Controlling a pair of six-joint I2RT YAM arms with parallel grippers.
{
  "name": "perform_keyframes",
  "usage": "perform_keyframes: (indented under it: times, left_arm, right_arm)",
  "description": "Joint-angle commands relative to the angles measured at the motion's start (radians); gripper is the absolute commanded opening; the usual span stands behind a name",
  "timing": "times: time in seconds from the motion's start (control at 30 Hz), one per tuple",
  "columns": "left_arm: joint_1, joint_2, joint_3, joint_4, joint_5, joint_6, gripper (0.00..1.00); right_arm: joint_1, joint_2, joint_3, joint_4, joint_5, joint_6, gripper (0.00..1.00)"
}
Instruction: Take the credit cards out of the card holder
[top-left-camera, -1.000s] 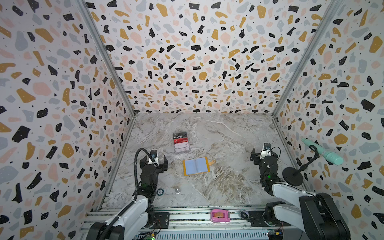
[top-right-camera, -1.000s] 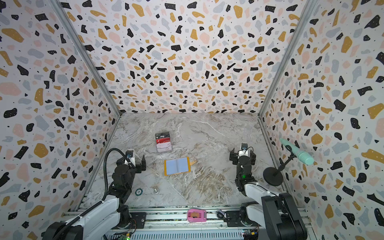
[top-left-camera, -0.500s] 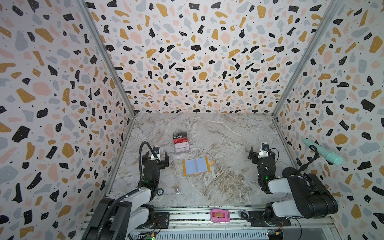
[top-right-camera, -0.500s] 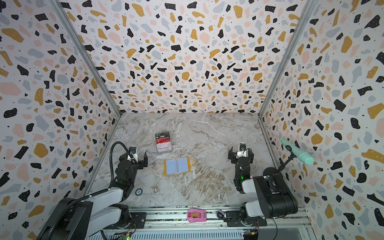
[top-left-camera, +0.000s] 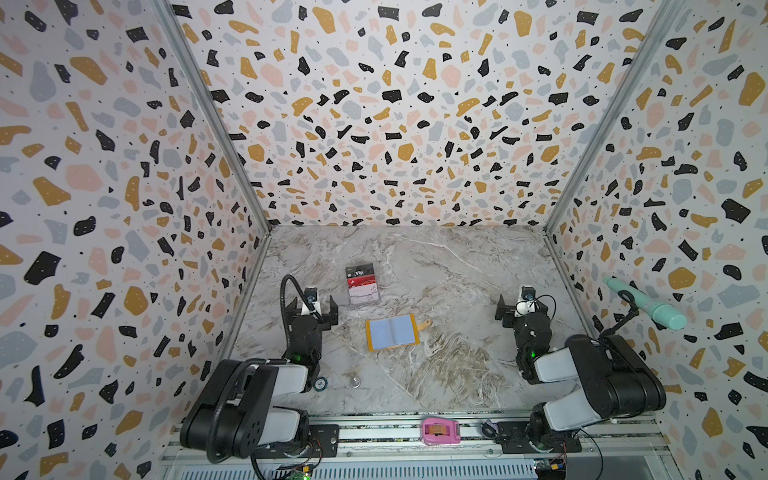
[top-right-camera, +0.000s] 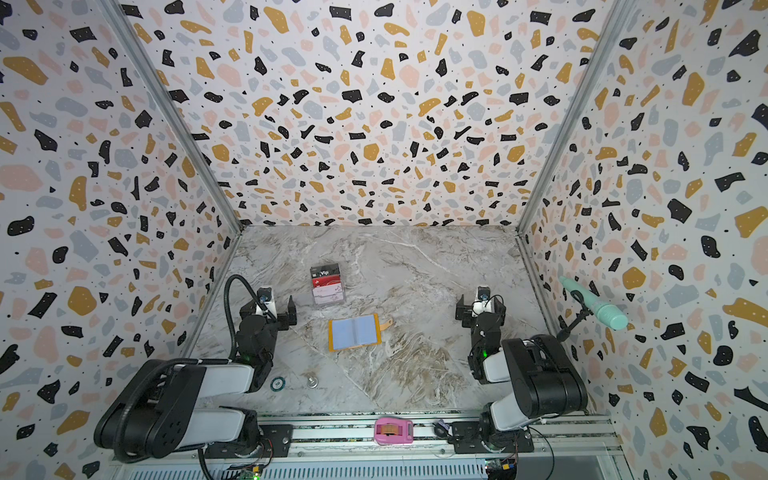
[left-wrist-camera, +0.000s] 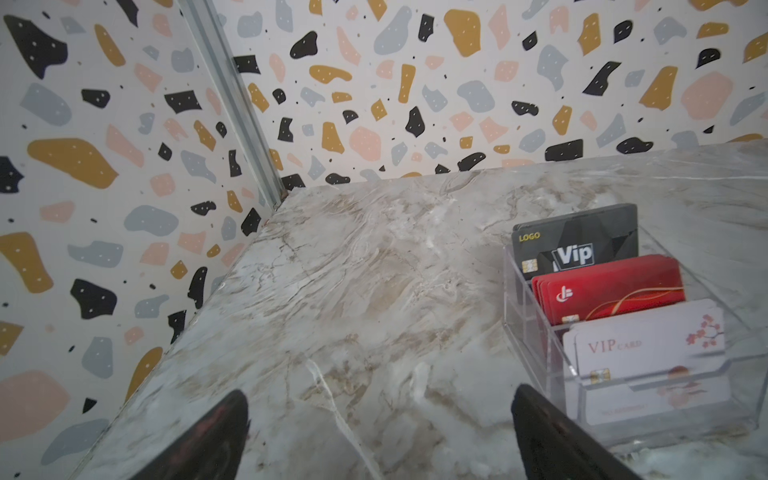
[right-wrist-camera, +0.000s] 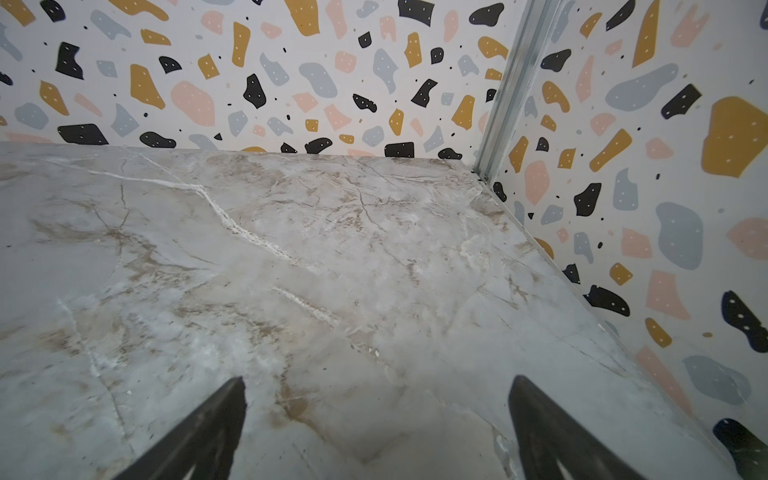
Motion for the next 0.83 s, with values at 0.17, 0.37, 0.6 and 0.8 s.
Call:
perform_keyframes:
  times: [0.17,0.37,0.6,0.8]
  left_arm:
    - [0.062,-0.002,0.032,0.026,0.000,-0.075,1.00]
    - [0.064,-0.003,0.032,0.030,0.001,-0.075,1.00]
    - [0.063,-0.004,0.030,0.031,0.000,-0.076,1.00]
    - [0.063,-0.005,0.030,0.031,-0.002,-0.076,1.00]
  right_arm:
    - [-0.007,-0.014,0.024,0.011,-0.020,0.007,0.99]
    - [-0.007,-0.014,0.024,0.011,-0.020,0.007,0.99]
    - [-0.007,-0.011,0.028,0.007,-0.021,0.006,0.99]
    - [-0.014,-0.018,0.022,0.007,-0.036,0.004,0.99]
